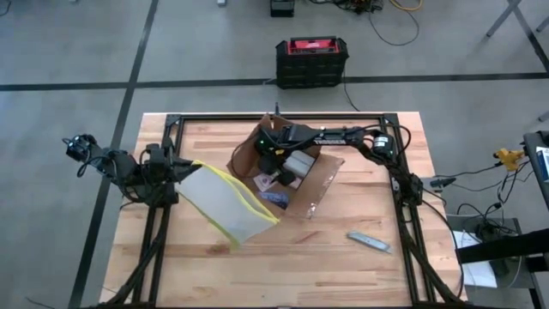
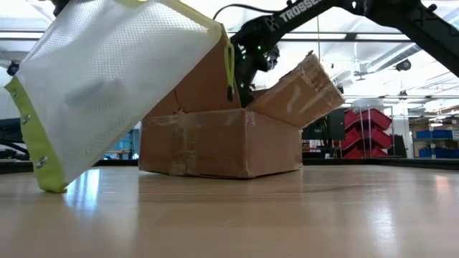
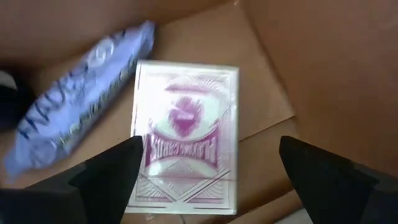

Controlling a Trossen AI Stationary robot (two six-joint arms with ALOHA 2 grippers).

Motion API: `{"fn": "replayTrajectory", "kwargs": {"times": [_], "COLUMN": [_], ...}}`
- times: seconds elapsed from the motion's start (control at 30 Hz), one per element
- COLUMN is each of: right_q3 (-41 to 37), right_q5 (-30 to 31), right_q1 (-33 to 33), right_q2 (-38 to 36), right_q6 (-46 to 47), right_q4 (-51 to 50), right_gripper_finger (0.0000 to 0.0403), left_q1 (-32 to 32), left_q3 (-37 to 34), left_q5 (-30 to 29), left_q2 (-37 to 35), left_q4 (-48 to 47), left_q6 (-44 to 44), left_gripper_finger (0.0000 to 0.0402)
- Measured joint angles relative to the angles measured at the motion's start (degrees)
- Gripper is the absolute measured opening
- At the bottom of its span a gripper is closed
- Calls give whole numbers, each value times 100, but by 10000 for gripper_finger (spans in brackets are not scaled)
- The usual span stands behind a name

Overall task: Unpack boxes
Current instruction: Put the playing cards into the transparent zip bag

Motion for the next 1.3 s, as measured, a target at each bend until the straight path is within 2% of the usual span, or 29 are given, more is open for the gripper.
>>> {"fn": "replayTrajectory", "kwargs": {"times": [0.3, 0.47, 0.67, 0.77, 0.9, 1.07, 1.3], "right_q3": [5, 4, 6, 6, 6, 4, -11], "right_q5": [-190, 407, 570, 624, 652, 795, 1608], "right_q1": [110, 162, 158, 166, 166, 169, 240], "right_q2": [288, 471, 466, 460, 458, 427, 3], "right_q6": [418, 507, 746, 1027, 1330, 1657, 1731], "right_q4": [-211, 35, 109, 103, 116, 117, -28], "right_gripper_finger": [364, 364, 363, 341, 281, 279, 279], "left_q1": [0, 0, 0, 0, 0, 0, 0], "left_q3": [0, 0, 0, 0, -1, -2, -9], "left_q5": [101, 210, 219, 221, 371, 560, 949], "left_q2": [-2, -2, -2, 2, 7, 13, 92], "left_q4": [-17, -31, -57, -57, -102, -125, -146], "left_q6": [7, 9, 16, 42, 43, 46, 137], "left_gripper_finger": [0, 0, 0, 0, 0, 0, 0]}}
